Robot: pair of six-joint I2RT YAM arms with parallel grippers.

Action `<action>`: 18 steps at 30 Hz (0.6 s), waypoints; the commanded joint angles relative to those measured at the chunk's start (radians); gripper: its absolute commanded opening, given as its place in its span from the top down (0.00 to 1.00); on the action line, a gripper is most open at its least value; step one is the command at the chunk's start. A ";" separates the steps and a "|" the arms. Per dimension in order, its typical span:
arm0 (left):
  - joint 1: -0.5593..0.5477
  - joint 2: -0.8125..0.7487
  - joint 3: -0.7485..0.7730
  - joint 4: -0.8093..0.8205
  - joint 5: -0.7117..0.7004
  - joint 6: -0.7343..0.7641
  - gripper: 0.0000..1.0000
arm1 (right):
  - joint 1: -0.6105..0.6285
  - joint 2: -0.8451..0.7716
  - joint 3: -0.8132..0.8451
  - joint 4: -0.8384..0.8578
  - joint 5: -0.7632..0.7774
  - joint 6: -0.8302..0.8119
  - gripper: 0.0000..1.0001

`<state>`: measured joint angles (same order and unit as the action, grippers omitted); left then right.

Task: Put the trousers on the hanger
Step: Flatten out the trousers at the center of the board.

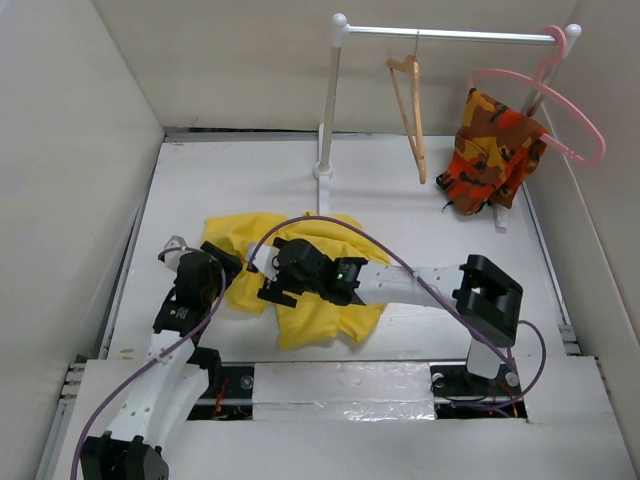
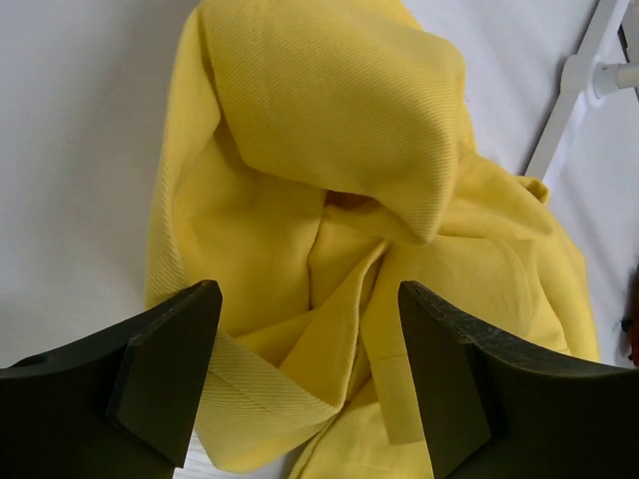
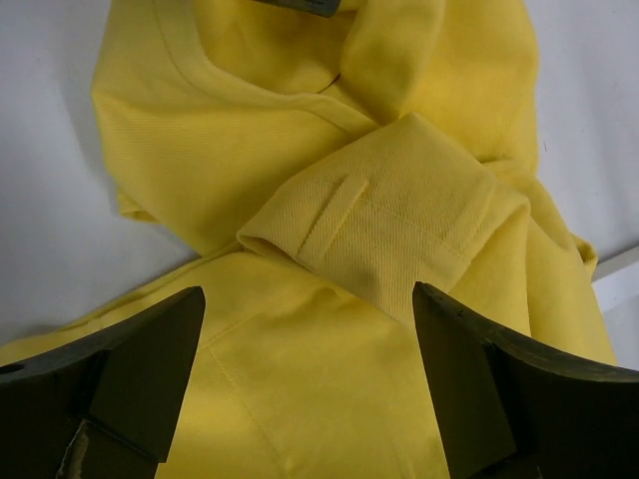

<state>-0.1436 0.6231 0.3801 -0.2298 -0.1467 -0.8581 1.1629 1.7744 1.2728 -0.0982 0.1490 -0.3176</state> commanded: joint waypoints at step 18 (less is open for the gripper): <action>-0.002 0.030 -0.107 0.162 -0.034 -0.029 0.94 | 0.023 0.143 0.134 0.158 0.270 -0.107 0.78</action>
<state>-0.1440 0.6750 0.2703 -0.1303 -0.1841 -0.9001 1.1793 1.9839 1.4147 -0.0536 0.3550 -0.4568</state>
